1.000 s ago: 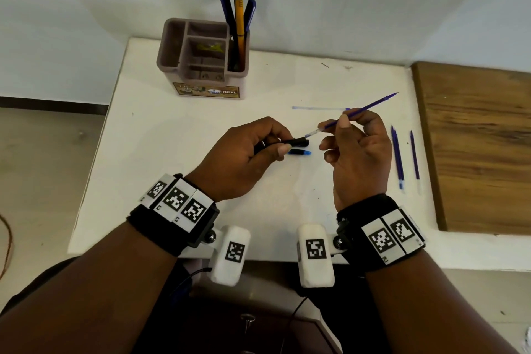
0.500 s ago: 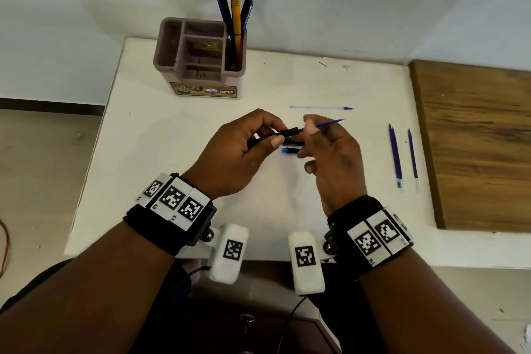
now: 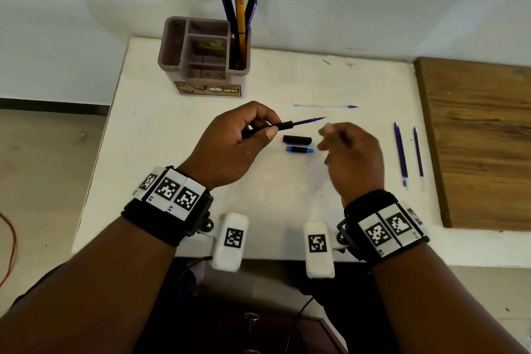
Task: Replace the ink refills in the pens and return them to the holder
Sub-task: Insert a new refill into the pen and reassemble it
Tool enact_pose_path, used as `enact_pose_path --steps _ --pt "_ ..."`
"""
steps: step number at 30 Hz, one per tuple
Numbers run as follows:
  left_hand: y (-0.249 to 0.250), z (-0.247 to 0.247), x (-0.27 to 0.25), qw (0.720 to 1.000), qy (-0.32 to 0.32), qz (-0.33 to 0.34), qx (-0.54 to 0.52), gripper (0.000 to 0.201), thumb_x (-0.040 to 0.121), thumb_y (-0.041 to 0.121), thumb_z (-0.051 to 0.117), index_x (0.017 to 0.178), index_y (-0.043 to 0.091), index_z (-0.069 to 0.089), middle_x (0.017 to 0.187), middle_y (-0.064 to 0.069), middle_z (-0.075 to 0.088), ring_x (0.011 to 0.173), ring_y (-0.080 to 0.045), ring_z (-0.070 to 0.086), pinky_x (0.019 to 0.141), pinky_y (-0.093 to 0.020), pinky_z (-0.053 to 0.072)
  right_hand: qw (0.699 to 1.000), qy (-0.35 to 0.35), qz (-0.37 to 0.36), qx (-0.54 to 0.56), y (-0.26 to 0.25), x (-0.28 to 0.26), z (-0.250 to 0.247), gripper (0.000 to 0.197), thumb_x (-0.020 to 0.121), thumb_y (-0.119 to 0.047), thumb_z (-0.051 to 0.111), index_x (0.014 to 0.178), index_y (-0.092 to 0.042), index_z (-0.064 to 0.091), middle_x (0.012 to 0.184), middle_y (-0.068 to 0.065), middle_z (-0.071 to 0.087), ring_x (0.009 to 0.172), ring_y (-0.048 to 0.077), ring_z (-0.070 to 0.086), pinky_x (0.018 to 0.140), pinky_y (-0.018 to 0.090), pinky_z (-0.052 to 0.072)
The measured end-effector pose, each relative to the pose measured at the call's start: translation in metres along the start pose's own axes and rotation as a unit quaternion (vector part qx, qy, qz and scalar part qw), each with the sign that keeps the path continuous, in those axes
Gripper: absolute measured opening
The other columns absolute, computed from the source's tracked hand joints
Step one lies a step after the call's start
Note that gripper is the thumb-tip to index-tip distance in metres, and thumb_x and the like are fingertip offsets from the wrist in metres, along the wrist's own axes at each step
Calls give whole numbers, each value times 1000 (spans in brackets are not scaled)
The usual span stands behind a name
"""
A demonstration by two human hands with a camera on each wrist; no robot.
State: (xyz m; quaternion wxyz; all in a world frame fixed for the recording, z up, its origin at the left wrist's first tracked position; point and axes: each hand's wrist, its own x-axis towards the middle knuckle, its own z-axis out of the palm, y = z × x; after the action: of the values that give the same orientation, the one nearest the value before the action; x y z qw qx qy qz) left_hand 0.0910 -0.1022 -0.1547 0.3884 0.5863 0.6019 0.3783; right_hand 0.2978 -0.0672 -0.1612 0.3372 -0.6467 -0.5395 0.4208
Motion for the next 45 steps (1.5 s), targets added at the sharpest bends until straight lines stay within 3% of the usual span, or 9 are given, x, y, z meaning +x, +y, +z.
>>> enact_pose_path --steps 4,9,13,17,21,27,31,37,45 --pt "-6 -3 1 1000 4 -10 -5 13 94 24 62 99 35 66 83 1 67 74 -16 59 69 -25 47 952 -153 -35 -263 13 -8 11 13 87 -37 70 99 -33 70 70 -15 59 73 7 56 72 22 40" --pt "-8 -3 2 1000 -1 -10 1 11 93 27 61 101 31 68 83 3 68 77 -17 61 72 -27 49 954 -102 -54 -277 7 -10 14 12 87 -36 70 95 -29 64 71 -12 62 76 13 59 67 24 39" --pt "-9 -2 2 1000 -2 -9 1 11 93 28 61 101 30 68 82 4 67 75 -15 59 70 -24 48 945 -104 -42 -306 8 -10 12 26 87 -39 68 111 -31 63 84 -8 67 87 18 62 74 28 46" --pt "-9 -1 1 1000 -8 -3 13 10 95 23 64 101 30 69 82 4 66 73 -8 57 69 -18 46 930 -125 -62 -341 11 -11 16 13 89 -36 67 98 -27 66 86 -9 57 91 20 61 73 27 41" --pt "-10 -4 2 1000 -4 0 23 10 95 24 65 100 32 69 81 8 66 74 -7 57 69 -16 46 956 -78 -83 -269 4 -7 12 10 89 -33 68 90 -24 66 89 -6 66 80 16 63 71 27 45" --pt "-12 -15 5 999 30 2 11 12 93 25 65 100 34 68 86 5 69 78 -10 59 71 -18 47 999 -24 -22 40 -16 7 -14 11 86 -13 76 85 -24 72 73 -2 74 65 14 69 60 23 50" --pt "-13 -18 6 999 31 4 5 12 93 28 64 102 32 70 88 2 70 80 -16 62 74 -28 50 995 -7 -18 96 -15 9 -19 17 86 -17 64 87 -27 77 77 -5 69 67 14 55 67 31 43" --pt "-12 -16 4 1000 8 7 9 12 91 31 63 99 36 70 86 5 70 79 -15 61 74 -26 48 994 -9 -19 112 -17 7 -15 19 81 -18 56 82 -23 74 76 -8 68 67 13 47 68 38 38" --pt "-12 -13 4 1000 -7 11 17 11 91 32 64 98 37 70 83 8 68 78 -11 60 72 -20 45 997 -33 -38 59 -15 6 -13 20 93 -6 58 88 -17 74 57 -20 59 54 3 44 60 26 39"
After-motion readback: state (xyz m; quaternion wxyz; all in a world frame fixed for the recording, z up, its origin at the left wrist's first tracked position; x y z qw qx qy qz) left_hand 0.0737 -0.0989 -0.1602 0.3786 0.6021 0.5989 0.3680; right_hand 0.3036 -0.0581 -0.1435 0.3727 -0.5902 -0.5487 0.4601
